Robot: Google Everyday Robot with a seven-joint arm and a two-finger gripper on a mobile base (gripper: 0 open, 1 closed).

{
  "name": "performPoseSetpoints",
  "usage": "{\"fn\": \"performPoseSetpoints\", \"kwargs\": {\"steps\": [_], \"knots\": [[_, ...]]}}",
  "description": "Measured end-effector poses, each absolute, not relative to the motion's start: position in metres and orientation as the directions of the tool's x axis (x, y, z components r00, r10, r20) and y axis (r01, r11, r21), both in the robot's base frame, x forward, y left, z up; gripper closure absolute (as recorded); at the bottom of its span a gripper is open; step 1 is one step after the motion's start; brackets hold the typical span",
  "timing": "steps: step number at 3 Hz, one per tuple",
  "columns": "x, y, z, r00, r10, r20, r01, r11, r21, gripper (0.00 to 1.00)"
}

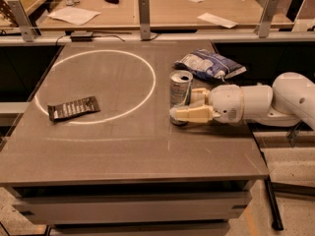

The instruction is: Place redbull can upright

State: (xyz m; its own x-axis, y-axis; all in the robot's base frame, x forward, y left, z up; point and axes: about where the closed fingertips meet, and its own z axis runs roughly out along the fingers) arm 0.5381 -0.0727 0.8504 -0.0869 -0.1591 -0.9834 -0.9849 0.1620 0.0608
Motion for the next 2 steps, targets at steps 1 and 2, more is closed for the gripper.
{"fn": "performPoseSetpoints", "kwargs": {"steps": [1,2], "knots": [[0.5381,-0.0727,0.8511,-0.087,-0.159,-0.983,-0.985,0.162,0.061,0.36],[0.5346,-0.0804,0.8483,-0.084,-0.191,-0.978,-0.987,0.154,0.055,0.12]]}}
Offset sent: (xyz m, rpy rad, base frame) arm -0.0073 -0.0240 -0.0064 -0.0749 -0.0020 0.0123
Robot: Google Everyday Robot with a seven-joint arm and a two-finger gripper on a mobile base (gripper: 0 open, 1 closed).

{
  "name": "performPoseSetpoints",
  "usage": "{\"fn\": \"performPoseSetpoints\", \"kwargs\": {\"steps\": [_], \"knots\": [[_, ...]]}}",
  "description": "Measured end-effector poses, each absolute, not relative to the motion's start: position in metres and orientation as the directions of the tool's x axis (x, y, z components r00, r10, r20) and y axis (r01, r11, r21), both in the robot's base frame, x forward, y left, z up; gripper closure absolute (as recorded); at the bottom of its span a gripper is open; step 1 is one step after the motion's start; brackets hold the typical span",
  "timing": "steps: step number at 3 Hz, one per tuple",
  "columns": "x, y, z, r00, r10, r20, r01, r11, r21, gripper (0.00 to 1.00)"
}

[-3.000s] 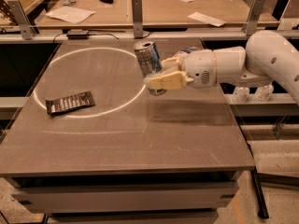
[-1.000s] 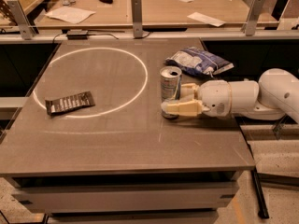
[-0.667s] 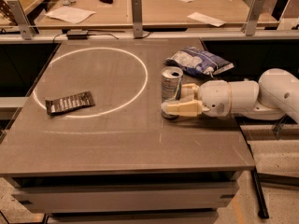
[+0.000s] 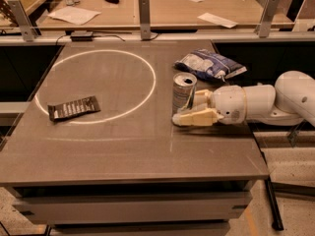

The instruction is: Place redbull can upright

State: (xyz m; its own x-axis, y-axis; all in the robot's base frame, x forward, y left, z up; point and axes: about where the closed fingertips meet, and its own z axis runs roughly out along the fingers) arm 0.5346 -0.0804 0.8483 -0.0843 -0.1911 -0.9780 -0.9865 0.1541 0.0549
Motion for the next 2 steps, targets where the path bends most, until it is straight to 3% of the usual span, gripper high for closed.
{"fn": "performPoseSetpoints", "kwargs": {"steps": [1,2], "knots": [[0.5371,-0.1017,0.8618,-0.066,-0.192,-0.979,-0.992,0.121,0.043,0.0],[0.537,-0.1025,0.864,-0.062,-0.192,-0.98,-0.992,0.118,0.04,0.0]]}}
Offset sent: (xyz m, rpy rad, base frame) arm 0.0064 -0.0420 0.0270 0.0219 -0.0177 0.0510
